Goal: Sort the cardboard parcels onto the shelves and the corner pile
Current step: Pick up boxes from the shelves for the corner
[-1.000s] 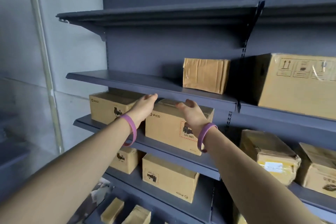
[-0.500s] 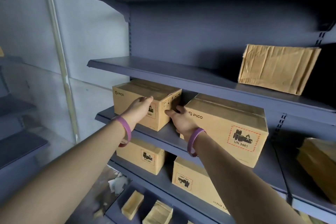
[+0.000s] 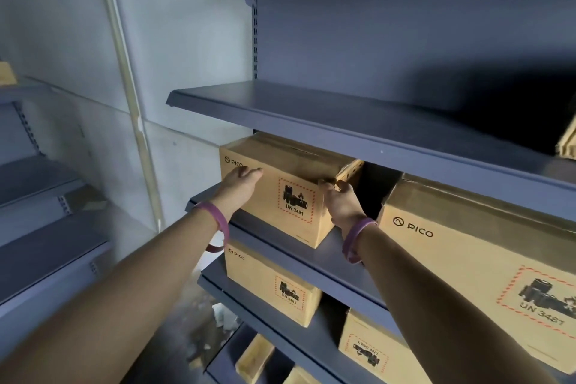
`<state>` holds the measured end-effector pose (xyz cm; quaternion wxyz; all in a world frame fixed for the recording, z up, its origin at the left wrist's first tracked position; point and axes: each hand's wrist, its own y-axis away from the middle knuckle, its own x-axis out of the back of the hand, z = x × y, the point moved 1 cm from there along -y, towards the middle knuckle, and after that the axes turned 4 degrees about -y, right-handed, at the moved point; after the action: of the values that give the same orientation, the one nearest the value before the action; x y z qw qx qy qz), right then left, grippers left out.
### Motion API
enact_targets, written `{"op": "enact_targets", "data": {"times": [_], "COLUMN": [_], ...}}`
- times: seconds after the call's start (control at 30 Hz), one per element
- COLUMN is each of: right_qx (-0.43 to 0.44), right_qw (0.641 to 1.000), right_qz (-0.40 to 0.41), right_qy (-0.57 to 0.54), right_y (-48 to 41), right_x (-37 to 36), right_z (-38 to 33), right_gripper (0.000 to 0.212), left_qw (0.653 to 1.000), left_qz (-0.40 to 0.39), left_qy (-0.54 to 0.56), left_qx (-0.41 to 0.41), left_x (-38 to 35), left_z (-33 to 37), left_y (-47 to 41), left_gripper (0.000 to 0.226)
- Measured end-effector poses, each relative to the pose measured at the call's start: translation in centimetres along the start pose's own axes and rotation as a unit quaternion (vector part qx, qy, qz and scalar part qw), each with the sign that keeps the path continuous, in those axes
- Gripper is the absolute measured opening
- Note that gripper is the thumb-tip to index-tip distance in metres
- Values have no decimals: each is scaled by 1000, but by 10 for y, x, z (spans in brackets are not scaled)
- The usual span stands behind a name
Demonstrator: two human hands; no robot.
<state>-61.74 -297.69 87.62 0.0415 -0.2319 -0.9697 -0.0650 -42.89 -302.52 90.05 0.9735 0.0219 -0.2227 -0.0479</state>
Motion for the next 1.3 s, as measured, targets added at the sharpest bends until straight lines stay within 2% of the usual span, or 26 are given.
{"op": "enact_targets", "data": {"times": [0.13, 0.37, 0.53, 0.67, 0.9, 1.1, 1.23, 1.3], "right_qx": [-11, -10, -8, -19, -44, -50, -39, -22], "right_qw": [999, 989, 978, 971, 965, 969, 971, 974], "right_qz": [44, 128, 173, 192, 210, 175, 151, 133], "right_qy": [-22, -72, -112, -140, -150, -169, -180, -183], "right_y": [-29, -63, -77, -81, -85, -73, -49, -32], "right_x": [-10, -22, -28, -29, -27, -29, -28, -27], "right_z": [4, 9, 16, 18, 23, 26, 32, 32], "right_gripper": [53, 57, 55, 48, 48, 38, 43, 34], "left_qw": [1000, 999, 998, 997, 982, 974, 975, 975], "left_qz": [3, 43, 35, 4, -28, 0, 20, 28], "left_qy": [1, 15, 42, 75, 184, 223, 219, 219], "left_qx": [-3, -5, -25, -37, 25, 38, 22, 15], "left_x": [12, 39, 42, 41, 40, 48, 58, 65], "left_z": [-16, -28, -35, -39, -45, -45, -52, -51], "left_y": [-39, -116, -155, -178, -196, -179, -146, -123], "left_gripper": [53, 69, 62, 45, 33, 30, 31, 31]}}
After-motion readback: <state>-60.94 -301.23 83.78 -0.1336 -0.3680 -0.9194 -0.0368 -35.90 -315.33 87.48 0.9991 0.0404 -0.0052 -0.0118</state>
